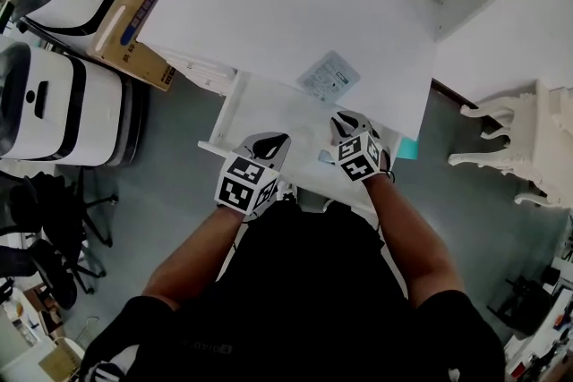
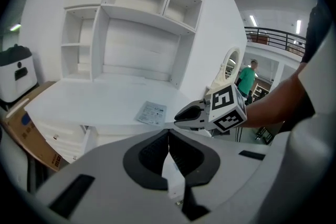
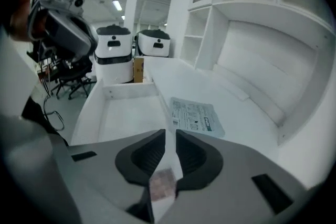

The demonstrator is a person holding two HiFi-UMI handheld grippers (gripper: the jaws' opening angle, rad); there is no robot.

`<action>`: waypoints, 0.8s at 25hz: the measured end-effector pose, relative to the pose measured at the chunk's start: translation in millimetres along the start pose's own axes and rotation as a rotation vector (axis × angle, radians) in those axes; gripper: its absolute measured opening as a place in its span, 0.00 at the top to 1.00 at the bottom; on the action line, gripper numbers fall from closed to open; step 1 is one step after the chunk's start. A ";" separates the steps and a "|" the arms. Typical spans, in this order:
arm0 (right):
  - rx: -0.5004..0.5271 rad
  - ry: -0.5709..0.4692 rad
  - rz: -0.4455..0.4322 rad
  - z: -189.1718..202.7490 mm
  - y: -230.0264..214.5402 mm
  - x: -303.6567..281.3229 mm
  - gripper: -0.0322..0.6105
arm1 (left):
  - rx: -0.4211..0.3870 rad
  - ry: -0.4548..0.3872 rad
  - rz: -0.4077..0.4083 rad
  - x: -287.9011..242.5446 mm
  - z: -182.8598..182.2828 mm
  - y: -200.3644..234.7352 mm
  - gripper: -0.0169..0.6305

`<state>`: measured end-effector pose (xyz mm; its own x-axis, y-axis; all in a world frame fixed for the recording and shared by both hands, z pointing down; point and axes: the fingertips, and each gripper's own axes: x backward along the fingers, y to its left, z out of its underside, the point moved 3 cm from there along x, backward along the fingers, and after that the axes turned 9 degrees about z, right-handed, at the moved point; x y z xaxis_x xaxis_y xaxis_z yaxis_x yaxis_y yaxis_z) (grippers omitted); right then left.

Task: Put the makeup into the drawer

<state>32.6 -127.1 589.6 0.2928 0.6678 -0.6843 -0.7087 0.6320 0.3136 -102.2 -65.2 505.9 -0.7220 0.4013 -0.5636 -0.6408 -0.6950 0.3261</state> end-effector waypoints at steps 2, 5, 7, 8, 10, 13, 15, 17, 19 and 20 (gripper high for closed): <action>0.087 0.031 0.001 -2.1 4.9 -17.4 0.79 | 0.017 -0.003 -0.018 6.0 4.5 4.4 0.96; 0.205 0.066 0.013 -4.4 10.6 -41.3 0.75 | 0.039 -0.009 -0.044 14.1 9.5 10.8 0.96; 0.285 0.078 0.042 -4.9 10.6 -54.2 0.75 | 0.051 -0.013 -0.058 18.1 11.8 13.9 0.96; 0.317 0.086 0.055 -3.9 10.3 -59.7 0.75 | 0.056 -0.015 -0.063 19.8 13.0 15.1 0.96; 0.359 0.109 0.065 0.3 11.8 -68.8 0.75 | 0.063 -0.016 -0.072 23.3 16.2 17.0 0.96; 0.403 0.131 0.076 4.3 14.0 -76.0 0.75 | 0.073 -0.014 -0.080 28.8 21.3 19.6 0.96; 0.412 0.133 0.084 4.5 13.7 -77.4 0.76 | 0.078 -0.013 -0.083 31.5 24.1 21.4 0.96; 0.414 0.127 0.092 3.2 12.7 -76.5 0.82 | 0.080 -0.012 -0.084 32.4 26.3 22.6 0.96; 0.413 0.115 0.101 0.1 11.3 -74.4 0.87 | 0.080 -0.010 -0.081 32.1 27.0 23.7 0.96; 0.410 0.109 0.105 -1.7 10.6 -72.9 0.88 | 0.079 -0.010 -0.079 31.8 26.6 24.1 0.96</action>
<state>2.6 -169.8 641.6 0.1472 0.7055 -0.6933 -0.4113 0.6811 0.6057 -147.6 -53.3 516.0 -0.6707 0.4593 -0.5824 -0.7141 -0.6122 0.3396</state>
